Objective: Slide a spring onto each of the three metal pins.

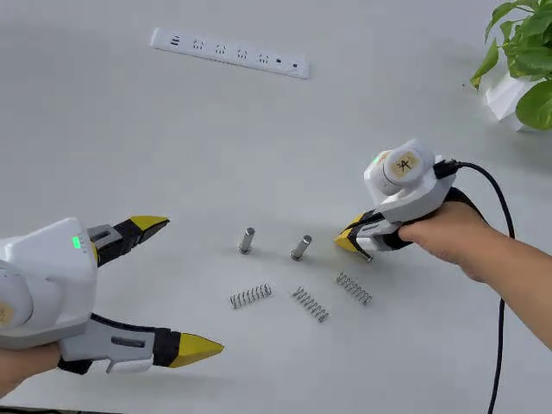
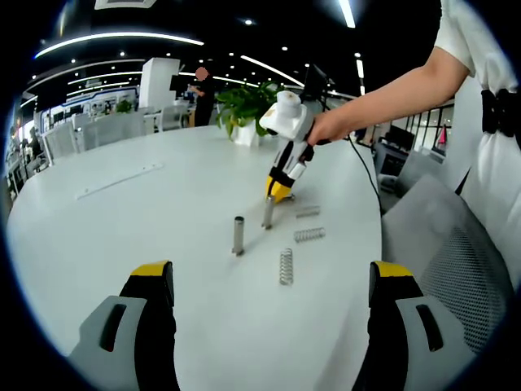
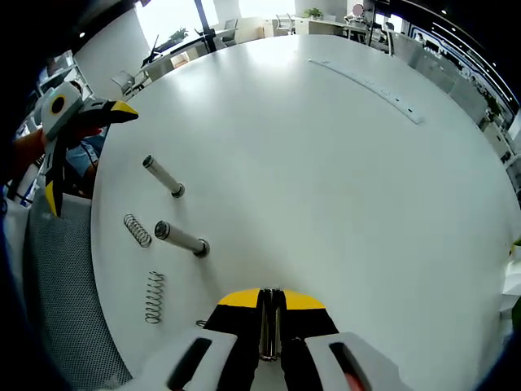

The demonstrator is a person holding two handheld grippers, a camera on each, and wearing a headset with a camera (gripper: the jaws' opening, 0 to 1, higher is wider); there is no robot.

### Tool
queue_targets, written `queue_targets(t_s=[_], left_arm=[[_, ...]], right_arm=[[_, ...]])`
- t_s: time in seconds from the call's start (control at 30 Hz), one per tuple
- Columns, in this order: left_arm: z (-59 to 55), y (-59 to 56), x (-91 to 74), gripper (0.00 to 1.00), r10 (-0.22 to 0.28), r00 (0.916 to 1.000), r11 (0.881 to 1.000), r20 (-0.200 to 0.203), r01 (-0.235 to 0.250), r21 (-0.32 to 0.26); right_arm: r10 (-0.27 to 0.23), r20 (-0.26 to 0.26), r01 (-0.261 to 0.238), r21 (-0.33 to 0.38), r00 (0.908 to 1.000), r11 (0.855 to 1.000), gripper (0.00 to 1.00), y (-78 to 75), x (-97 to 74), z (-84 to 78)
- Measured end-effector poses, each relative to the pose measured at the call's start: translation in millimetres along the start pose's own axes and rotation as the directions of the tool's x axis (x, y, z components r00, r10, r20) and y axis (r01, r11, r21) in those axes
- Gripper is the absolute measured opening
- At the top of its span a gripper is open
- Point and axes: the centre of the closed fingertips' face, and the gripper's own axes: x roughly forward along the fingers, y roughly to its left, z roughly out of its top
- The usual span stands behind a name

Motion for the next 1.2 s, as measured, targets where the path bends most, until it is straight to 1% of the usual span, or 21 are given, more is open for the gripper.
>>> queue_targets(t_s=[0.23,0.43,0.8,1.07,1.17,1.2], left_arm=[[1.7,-0.5,-0.2,0.99,-0.002,1.0,1.0,0.0,0.002,0.003],[3.4,-1.2,0.0,0.99,-0.002,1.0,1.0,0.002,0.002,0.006],[5.0,-2.7,-0.6,0.99,-0.002,1.0,1.0,-0.001,0.002,0.013],[4.9,-5.0,-1.3,0.99,-0.004,1.0,1.0,-0.002,0.004,0.014],[5.9,-5.9,-1.7,0.99,-0.004,1.0,1.0,0.0,0.004,0.015],[6.0,-6.1,-1.8,0.99,-0.004,1.0,1.0,0.0,0.004,0.015]], right_arm=[[-0.007,0.023,0.007,0.006,0.9997,1.0,0.05,-1.1,-7.1,1.3],[-0.011,0.044,0.011,0.005,0.999,1.0,0.05,-8.9,-9.1,1.5],[-0.024,0.084,0.023,0.007,0.9962,1.0,0.05,-2.2,-23.2,0.5],[-0.038,0.121,0.035,0.027,0.9919,0.999,0.05,2.6,-32.7,-2.6],[-0.044,0.131,0.04,0.033,0.9904,0.999,0.05,3.6,-35.8,-4.1],[-0.044,0.133,0.04,0.034,0.9901,0.999,0.05,0.8,-35.5,-4.8]])
